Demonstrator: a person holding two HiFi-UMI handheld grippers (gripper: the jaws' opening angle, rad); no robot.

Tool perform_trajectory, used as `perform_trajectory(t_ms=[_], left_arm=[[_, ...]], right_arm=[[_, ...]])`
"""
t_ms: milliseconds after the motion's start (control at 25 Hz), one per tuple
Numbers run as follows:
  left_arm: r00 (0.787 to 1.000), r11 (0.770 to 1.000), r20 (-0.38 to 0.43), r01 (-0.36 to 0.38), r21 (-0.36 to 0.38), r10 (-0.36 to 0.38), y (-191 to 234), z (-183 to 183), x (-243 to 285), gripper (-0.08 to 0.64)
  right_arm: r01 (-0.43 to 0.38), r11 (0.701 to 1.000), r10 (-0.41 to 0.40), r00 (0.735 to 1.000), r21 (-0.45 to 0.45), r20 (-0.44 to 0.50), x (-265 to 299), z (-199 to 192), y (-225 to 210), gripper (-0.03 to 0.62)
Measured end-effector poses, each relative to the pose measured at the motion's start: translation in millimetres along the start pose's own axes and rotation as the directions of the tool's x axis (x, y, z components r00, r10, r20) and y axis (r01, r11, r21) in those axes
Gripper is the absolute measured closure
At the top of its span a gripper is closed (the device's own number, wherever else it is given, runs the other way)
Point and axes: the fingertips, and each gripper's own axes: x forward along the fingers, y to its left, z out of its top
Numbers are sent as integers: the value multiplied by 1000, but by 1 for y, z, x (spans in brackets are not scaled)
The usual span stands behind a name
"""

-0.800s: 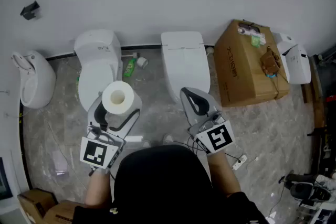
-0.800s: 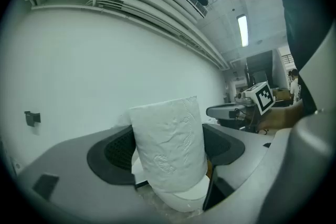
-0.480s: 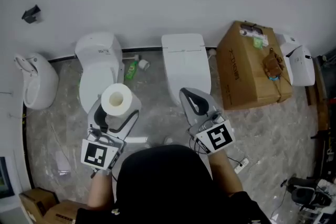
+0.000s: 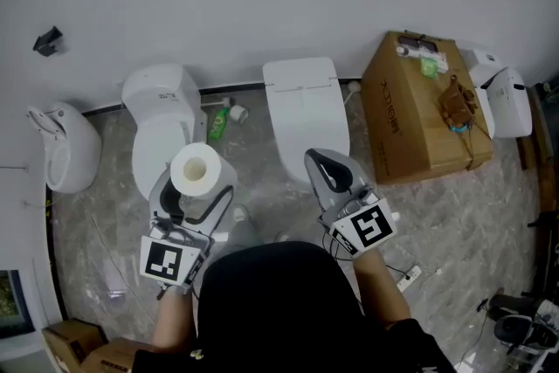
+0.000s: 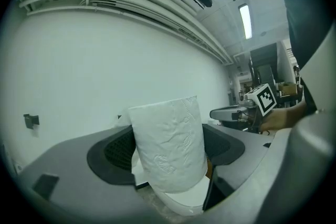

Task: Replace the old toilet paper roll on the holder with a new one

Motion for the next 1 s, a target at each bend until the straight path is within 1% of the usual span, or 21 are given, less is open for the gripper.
perform_trajectory(t_ms=[160,280,360,520,800,1000], left_arm=[[1000,1000,8,6,-25,-5,8,-7,16,153],[999,1000,34,17,7,-17,26,-13,29,153],[999,1000,40,15,10,-16,46,-15,42,153],[998,1000,50,25,-1,-25,97,-20,73,153],[997,998,58,54,-17,-53,199,-26,143,153],[994,995,50,96,-18,-95,266,-34,195,153]], right_arm=[[8,1000,-8,1000,-1,-3,12,-9,-13,594],[13,1000,-13,1000,-9,-8,30,-13,-21,594],[12,1000,-12,1000,-19,-11,51,-16,-27,595],[25,999,-26,1000,-34,-18,104,-18,-44,594],[33,999,-35,998,-35,-48,218,-26,-77,594],[72,997,-73,996,-22,-60,294,-38,-105,594]])
